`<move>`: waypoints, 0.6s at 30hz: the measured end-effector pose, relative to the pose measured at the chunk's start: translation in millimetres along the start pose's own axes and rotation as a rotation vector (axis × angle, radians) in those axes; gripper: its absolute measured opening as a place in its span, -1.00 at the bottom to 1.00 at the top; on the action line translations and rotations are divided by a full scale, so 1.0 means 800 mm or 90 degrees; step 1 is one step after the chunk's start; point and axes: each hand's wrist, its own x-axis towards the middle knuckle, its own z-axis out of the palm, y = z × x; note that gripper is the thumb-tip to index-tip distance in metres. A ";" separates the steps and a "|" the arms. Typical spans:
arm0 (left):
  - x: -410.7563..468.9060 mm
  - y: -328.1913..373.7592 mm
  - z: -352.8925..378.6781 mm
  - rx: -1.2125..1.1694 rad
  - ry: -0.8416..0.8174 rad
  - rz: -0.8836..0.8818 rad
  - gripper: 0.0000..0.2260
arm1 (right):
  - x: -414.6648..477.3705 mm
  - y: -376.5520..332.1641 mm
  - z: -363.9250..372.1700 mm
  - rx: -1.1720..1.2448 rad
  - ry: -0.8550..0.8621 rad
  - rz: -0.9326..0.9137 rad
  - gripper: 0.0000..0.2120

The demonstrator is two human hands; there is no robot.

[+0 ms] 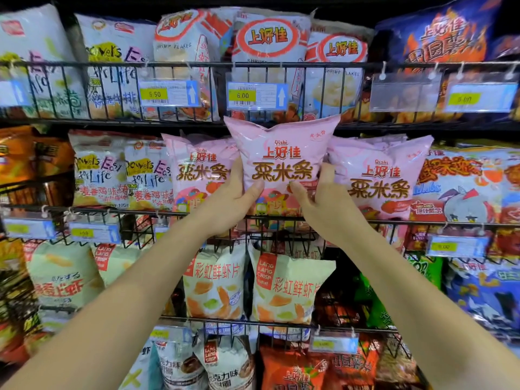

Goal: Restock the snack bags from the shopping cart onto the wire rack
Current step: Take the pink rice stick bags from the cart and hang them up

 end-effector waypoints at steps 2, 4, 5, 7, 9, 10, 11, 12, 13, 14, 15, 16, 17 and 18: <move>0.004 -0.007 -0.001 0.002 -0.013 -0.008 -0.33 | 0.000 -0.003 0.005 -0.024 -0.029 0.031 -0.46; 0.008 -0.012 -0.004 0.005 -0.040 -0.017 -0.36 | -0.001 -0.003 0.008 -0.022 -0.053 0.056 -0.44; 0.010 -0.013 -0.006 0.005 -0.054 -0.015 -0.37 | -0.002 -0.002 0.008 -0.016 -0.053 0.071 -0.43; 0.012 -0.016 -0.007 0.007 -0.083 -0.024 -0.37 | -0.005 -0.001 0.008 -0.011 -0.052 0.100 -0.40; 0.015 -0.015 -0.006 0.023 -0.107 -0.042 -0.37 | -0.009 0.000 0.010 -0.057 -0.046 0.093 -0.33; 0.016 -0.015 -0.005 0.034 -0.116 -0.049 -0.37 | -0.010 0.001 0.012 -0.095 -0.042 0.080 -0.29; 0.017 -0.014 -0.004 0.045 -0.124 -0.057 -0.38 | -0.011 0.002 0.014 -0.124 -0.041 0.069 -0.26; 0.018 -0.013 -0.004 0.056 -0.132 -0.069 -0.38 | -0.009 0.003 0.016 -0.138 -0.049 0.072 -0.26; 0.018 -0.011 -0.003 0.064 -0.140 -0.084 -0.37 | -0.006 0.004 0.016 -0.143 -0.063 0.084 -0.28; 0.017 -0.010 -0.003 0.067 -0.145 -0.096 -0.37 | -0.003 0.003 0.016 -0.137 -0.080 0.108 -0.31; 0.016 -0.009 -0.003 0.068 -0.150 -0.102 -0.37 | 0.000 0.000 0.015 -0.121 -0.100 0.138 -0.34; 0.014 -0.006 -0.004 0.068 -0.152 -0.106 -0.37 | 0.003 -0.002 0.015 -0.100 -0.119 0.163 -0.36; 0.013 -0.004 -0.004 0.069 -0.155 -0.111 -0.38 | 0.006 -0.003 0.014 -0.083 -0.136 0.178 -0.37; 0.010 -0.001 -0.005 0.070 -0.157 -0.115 -0.38 | 0.008 -0.004 0.012 -0.067 -0.152 0.189 -0.36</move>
